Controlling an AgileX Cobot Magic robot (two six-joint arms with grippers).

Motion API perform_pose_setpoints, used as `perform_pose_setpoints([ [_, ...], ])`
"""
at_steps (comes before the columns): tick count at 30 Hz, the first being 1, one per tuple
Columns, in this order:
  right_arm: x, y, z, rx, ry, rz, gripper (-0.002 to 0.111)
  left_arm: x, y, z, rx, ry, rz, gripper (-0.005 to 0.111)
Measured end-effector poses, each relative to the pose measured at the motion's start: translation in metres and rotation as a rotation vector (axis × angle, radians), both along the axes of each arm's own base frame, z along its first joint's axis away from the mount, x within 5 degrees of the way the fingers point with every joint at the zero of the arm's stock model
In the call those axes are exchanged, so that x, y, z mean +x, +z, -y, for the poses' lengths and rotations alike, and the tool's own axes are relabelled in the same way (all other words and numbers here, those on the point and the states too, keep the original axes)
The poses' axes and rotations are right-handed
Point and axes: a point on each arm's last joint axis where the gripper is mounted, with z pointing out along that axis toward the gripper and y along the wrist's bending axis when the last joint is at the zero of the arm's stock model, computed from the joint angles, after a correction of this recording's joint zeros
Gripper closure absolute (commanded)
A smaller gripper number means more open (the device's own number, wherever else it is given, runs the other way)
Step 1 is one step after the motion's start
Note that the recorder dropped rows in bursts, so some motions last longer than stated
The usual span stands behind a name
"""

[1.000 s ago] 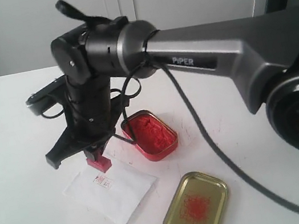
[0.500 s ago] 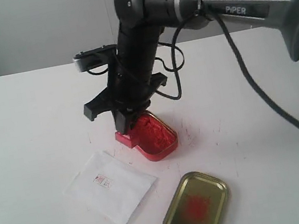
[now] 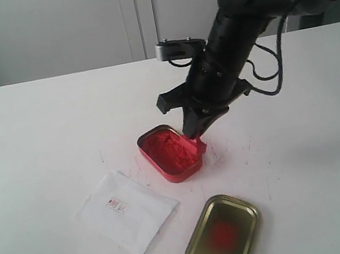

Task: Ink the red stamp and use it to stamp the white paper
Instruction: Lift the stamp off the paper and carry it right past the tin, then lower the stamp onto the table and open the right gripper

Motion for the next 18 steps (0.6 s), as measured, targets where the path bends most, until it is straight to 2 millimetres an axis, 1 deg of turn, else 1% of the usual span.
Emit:
perform_pose_setpoints([
  [5, -0.003, -0.02, 0.025, 0.031, -0.035, -0.058, 0.108, 0.0, 0.0, 0.0, 0.0, 0.0, 0.0, 0.107],
  [13, -0.009, -0.045, 0.056, 0.134, -0.044, -0.126, 0.108, 0.0, 0.0, 0.0, 0.0, 0.0, 0.0, 0.107],
  [18, -0.012, -0.056, 0.066, 0.165, -0.065, -0.12, 0.108, 0.0, 0.0, 0.0, 0.0, 0.0, 0.0, 0.107],
])
